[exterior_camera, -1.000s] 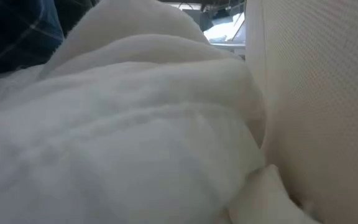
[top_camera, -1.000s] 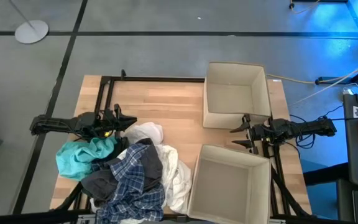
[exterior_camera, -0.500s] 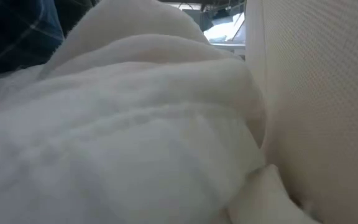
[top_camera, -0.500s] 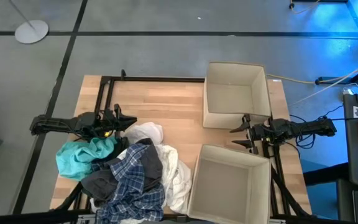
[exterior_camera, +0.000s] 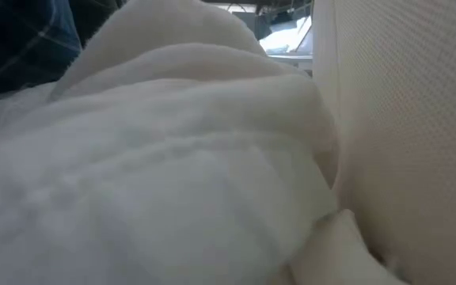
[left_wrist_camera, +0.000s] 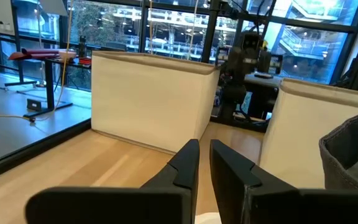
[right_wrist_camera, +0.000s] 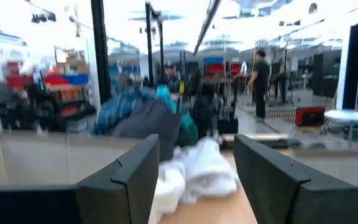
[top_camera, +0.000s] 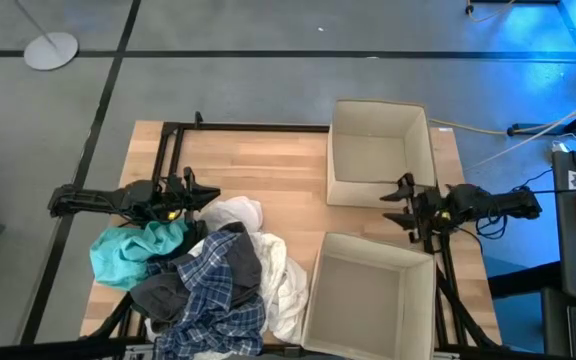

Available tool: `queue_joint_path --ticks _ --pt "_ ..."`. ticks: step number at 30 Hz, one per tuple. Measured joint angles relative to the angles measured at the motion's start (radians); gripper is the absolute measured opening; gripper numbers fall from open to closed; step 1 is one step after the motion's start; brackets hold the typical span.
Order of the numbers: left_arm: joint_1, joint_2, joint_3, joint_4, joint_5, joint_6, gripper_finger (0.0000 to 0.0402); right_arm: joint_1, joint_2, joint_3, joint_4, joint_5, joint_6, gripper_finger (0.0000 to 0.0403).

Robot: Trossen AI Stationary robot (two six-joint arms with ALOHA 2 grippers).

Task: Sort clothes
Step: Put the blue checkered long sleeve shirt into the top laundry organizer

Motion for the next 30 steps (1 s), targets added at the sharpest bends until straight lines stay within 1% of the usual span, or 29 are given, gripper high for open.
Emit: queue_joint_path --ticks 3,7,10,12,14,15,18,22,25,30 --pt "0.0 0.0 0.0 0.0 0.0 0.003 0.0029 0.0 0.013 0.041 0.038 -0.001 0.002 0.0209" --pt "0.001 0.0 0.0 0.011 -0.01 0.056 0.0029 0.0 0.046 0.1 0.124 0.001 -0.005 0.0209" --pt "0.001 0.0 0.0 0.019 -0.012 0.05 0.0029 0.0 0.087 0.138 0.168 0.044 -0.024 0.0209" --pt "0.001 0.0 0.0 0.038 -0.012 0.031 0.0029 0.0 0.121 0.173 0.178 0.094 -0.024 0.0209" --pt "0.001 0.0 0.0 0.073 -0.012 0.018 0.0029 0.0 0.172 0.205 0.193 0.148 0.002 0.0209" --pt "0.001 0.0 0.0 0.087 -0.012 0.018 0.0029 0.0 0.202 0.218 0.2 0.155 0.006 0.0209" --pt "0.001 0.0 0.0 0.121 -0.012 0.028 0.0029 0.0 0.329 0.284 0.216 0.155 -0.041 0.0209" --pt "0.001 0.0 0.0 0.119 -0.012 0.043 0.0029 0.0 0.544 0.419 0.214 0.155 -0.098 0.0209" --pt "0.001 0.0 0.0 0.112 -0.012 0.042 0.0029 0.0 0.725 0.554 0.208 0.155 -0.155 0.0209" --pt "0.001 0.0 0.0 0.111 -0.012 0.021 0.0029 -0.004 1.009 0.804 0.089 0.155 -0.279 0.0209"
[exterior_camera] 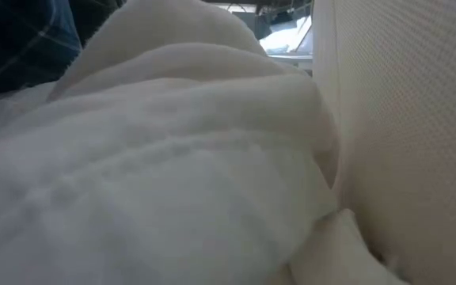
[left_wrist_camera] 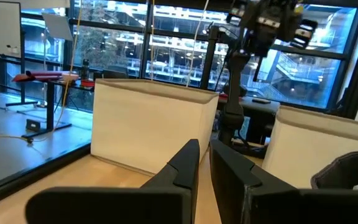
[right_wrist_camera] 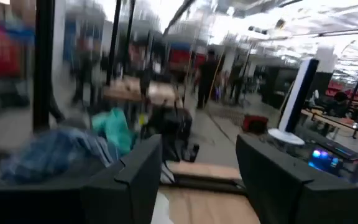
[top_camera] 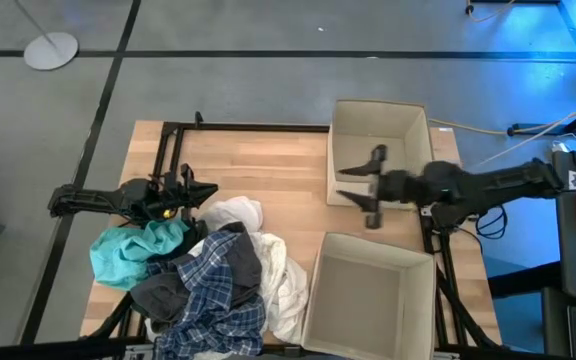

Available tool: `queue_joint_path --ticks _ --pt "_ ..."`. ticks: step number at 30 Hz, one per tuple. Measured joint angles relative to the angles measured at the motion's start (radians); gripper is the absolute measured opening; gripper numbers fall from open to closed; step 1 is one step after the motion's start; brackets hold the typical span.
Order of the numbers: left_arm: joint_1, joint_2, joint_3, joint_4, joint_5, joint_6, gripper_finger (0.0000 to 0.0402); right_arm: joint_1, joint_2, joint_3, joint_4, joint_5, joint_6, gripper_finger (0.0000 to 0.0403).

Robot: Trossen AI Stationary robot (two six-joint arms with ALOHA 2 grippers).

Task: Sort clothes
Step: Put the blue checkered long sleeve shirt into the top laundry organizer

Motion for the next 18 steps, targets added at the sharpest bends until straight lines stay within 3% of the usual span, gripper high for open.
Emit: queue_joint_path --ticks 5,13,18 --pt "0.0 0.0 0.0 -0.021 0.0 -0.002 0.0029 -0.051 0.243 0.268 -0.172 -0.026 -0.016 0.0209" --pt "0.0 0.0 0.0 -0.054 0.0 0.002 0.0029 -0.11 0.573 0.61 -0.345 -0.272 0.02 0.0209" --pt "0.0 0.0 0.0 -0.06 0.0 0.02 0.0029 -0.108 0.743 0.753 -0.401 -0.383 0.022 0.0209"
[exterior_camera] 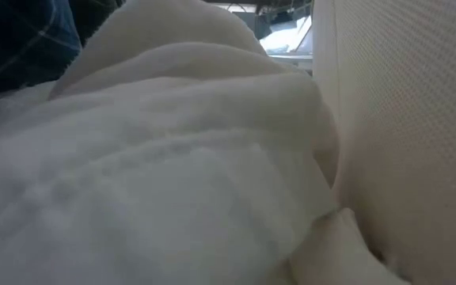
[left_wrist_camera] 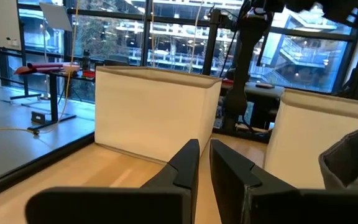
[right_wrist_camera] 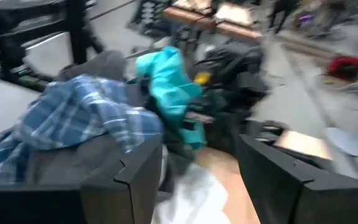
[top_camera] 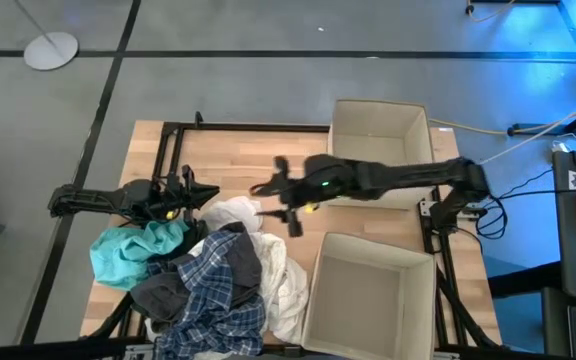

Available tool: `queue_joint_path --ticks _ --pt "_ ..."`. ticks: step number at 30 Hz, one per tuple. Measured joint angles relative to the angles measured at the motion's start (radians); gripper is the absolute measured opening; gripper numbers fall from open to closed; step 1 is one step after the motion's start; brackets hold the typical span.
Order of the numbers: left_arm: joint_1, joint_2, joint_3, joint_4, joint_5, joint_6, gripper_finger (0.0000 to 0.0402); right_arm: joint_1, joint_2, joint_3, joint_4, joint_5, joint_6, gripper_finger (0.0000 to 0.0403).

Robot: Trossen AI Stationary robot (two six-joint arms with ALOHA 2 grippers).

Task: Sort clothes
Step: Put the blue checkered long sleeve shirt into the top laundry organizer

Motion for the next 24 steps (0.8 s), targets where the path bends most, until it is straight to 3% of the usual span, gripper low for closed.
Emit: queue_joint_path --ticks 6,24 --pt "0.0 0.0 0.0 -0.003 0.0 0.011 0.0029 0.002 0.141 0.09 0.008 -0.114 0.027 0.0209" --pt "0.0 0.002 0.0 -0.027 0.0 0.015 0.0029 0.057 0.323 0.103 0.262 -0.213 0.05 0.0209"
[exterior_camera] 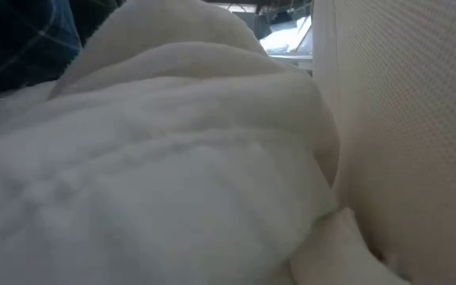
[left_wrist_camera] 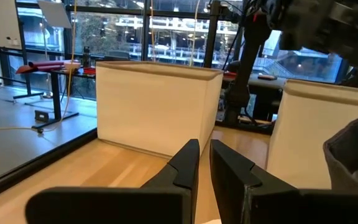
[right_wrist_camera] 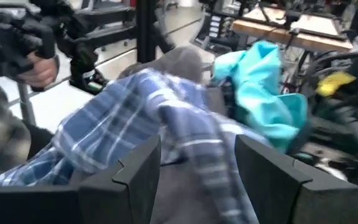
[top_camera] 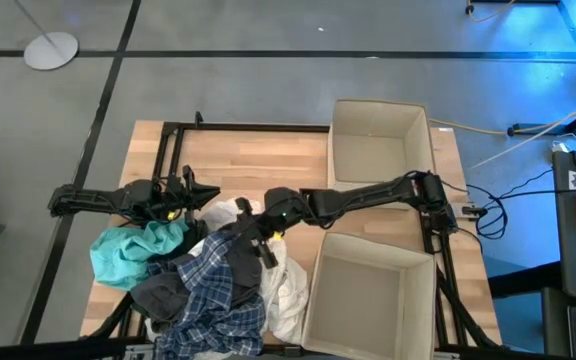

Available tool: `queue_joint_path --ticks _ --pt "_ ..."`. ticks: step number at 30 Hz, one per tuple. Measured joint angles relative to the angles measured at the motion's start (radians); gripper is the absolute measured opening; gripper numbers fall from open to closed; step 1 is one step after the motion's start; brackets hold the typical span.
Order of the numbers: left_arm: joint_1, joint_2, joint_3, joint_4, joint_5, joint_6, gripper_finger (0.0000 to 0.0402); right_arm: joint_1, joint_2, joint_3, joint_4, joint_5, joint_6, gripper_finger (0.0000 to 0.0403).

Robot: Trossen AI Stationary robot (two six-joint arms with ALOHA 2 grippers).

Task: Sort clothes
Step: Put the blue checkered long sleeve shirt into the top laundry organizer

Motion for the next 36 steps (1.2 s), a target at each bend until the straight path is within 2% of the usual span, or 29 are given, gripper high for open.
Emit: queue_joint_path --ticks 2,8,13,18,21,28,30,33,36 --pt "0.0 0.0 0.0 0.001 0.0 0.002 0.0029 0.007 0.012 0.0 0.023 0.003 0.0 0.0209" --pt "0.0 0.0 0.0 0.005 0.0 0.019 0.0029 0.009 0.04 0.0 0.089 0.098 -0.011 0.0209" --pt "0.0 0.0 0.0 0.006 0.0 0.018 0.0029 0.009 0.07 0.0 0.169 0.093 -0.011 0.0209" --pt "0.0 0.0 0.0 0.006 0.0 0.015 0.0029 0.01 0.094 -0.001 0.176 0.091 -0.004 0.0201" --pt "0.0 0.0 0.0 0.006 0.0 0.015 0.0029 0.01 0.092 0.0 0.2 0.098 -0.003 0.0165" --pt "0.0 0.0 0.0 0.002 0.0 0.015 0.0029 0.009 0.09 0.038 0.201 0.101 -0.053 0.0022" --pt "0.0 0.0 0.0 -0.001 0.0 0.001 0.0029 0.009 0.09 0.055 0.177 0.107 -0.071 0.0012" --pt "0.0 0.0 0.0 -0.013 0.0 -0.01 0.0029 0.009 0.084 0.106 0.106 0.117 -0.101 0.002" --pt "0.0 0.0 0.0 -0.023 0.0 -0.012 0.0029 0.01 0.057 0.154 0.007 0.178 -0.151 0.001"
